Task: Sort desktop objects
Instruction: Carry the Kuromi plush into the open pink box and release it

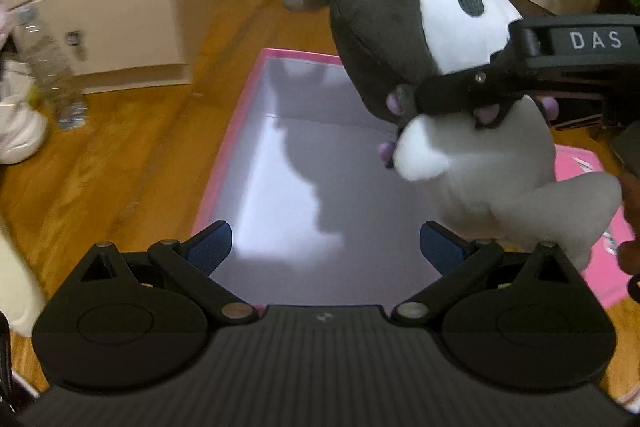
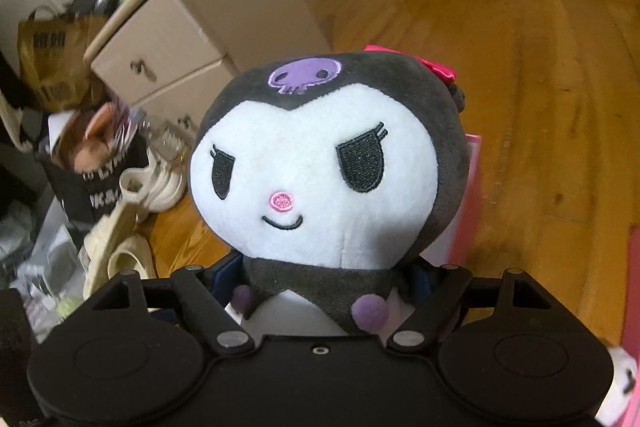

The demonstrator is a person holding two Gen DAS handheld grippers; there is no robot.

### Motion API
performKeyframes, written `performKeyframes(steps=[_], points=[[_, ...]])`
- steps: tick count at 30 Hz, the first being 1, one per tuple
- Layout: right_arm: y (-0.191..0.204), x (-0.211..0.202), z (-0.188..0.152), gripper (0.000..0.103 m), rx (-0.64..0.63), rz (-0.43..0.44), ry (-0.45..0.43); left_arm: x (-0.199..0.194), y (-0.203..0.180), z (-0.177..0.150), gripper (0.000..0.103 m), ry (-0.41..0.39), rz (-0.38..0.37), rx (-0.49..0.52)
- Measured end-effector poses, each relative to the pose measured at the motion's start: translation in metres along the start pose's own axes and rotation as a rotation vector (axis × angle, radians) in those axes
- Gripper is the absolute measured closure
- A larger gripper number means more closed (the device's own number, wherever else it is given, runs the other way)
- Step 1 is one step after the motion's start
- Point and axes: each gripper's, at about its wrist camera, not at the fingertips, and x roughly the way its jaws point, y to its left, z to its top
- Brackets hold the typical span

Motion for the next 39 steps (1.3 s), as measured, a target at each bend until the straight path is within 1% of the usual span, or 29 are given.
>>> performKeyframes(steps=[2, 5, 7, 9, 13, 16, 17, 19, 20, 23, 25, 28, 30, 31, 33, 36, 37, 38, 39], points=[[0.004, 0.016, 0.005, 0.019, 0.013, 0.0, 0.031, 0.004, 0.005, 0.001, 0.001, 0.0, 0.007, 0.0], [0.014, 0.035, 0.005, 0.019, -0.012, -0.083, 0.076, 0.009, 0.012, 0.002, 0.001, 0.0, 0.014, 0.003], [0.018, 0.048, 0.005, 0.019, -0.01, -0.084, 0.107, 0.013, 0.017, 0.003, 0.001, 0.0, 0.018, 0.004], [0.019, 0.063, 0.005, 0.019, 0.018, -0.077, 0.14, 0.016, 0.018, 0.002, 0.001, 0.0, 0.045, 0.029], [0.015, 0.084, -0.001, 0.019, 0.082, -0.1, 0.182, 0.016, 0.031, 0.001, 0.001, -0.037, 0.081, 0.05], [0.006, 0.091, -0.009, 0.019, 0.142, -0.122, 0.212, 0.016, 0.032, 0.001, 0.001, -0.037, 0.051, 0.076], [0.001, 0.093, -0.011, 0.018, 0.166, -0.132, 0.226, 0.016, 0.033, 0.002, 0.001, -0.03, 0.025, 0.077], [0.004, 0.096, -0.013, 0.018, 0.159, -0.167, 0.218, 0.019, 0.035, 0.003, 0.001, -0.018, -0.03, 0.089], [0.007, 0.1, -0.012, 0.017, 0.145, -0.182, 0.225, 0.021, 0.035, 0.004, 0.001, -0.023, -0.049, 0.112], [0.008, 0.105, -0.01, 0.015, 0.143, -0.215, 0.263, 0.027, 0.033, 0.005, 0.001, -0.024, -0.015, 0.179], [0.005, 0.103, -0.009, 0.015, 0.155, -0.225, 0.278, 0.027, 0.034, 0.006, 0.001, -0.031, -0.016, 0.187], [-0.001, 0.097, -0.008, 0.015, 0.222, -0.213, 0.27, 0.031, 0.038, 0.006, 0.001, -0.011, -0.035, 0.162], [-0.006, 0.092, -0.007, 0.015, 0.281, -0.183, 0.262, 0.032, 0.039, 0.004, 0.001, 0.004, -0.051, 0.137], [-0.008, 0.09, -0.007, 0.015, 0.291, -0.173, 0.263, 0.032, 0.039, 0.003, 0.001, 0.007, -0.055, 0.125], [-0.007, 0.089, -0.009, 0.015, 0.276, -0.172, 0.267, 0.032, 0.039, 0.003, 0.001, 0.012, -0.056, 0.113], [0.0, 0.085, -0.017, 0.015, 0.212, -0.166, 0.272, 0.031, 0.039, 0.002, 0.001, 0.011, -0.049, 0.113], [0.008, 0.09, -0.02, 0.014, 0.141, -0.181, 0.297, 0.031, 0.039, 0.001, 0.001, 0.01, -0.045, 0.117], [0.019, 0.097, -0.025, 0.014, 0.036, -0.21, 0.329, 0.031, 0.039, 0.0, 0.001, 0.012, -0.037, 0.12], [0.027, 0.101, -0.029, 0.014, -0.027, -0.235, 0.34, 0.032, 0.039, 0.0, 0.001, 0.015, -0.029, 0.122]])
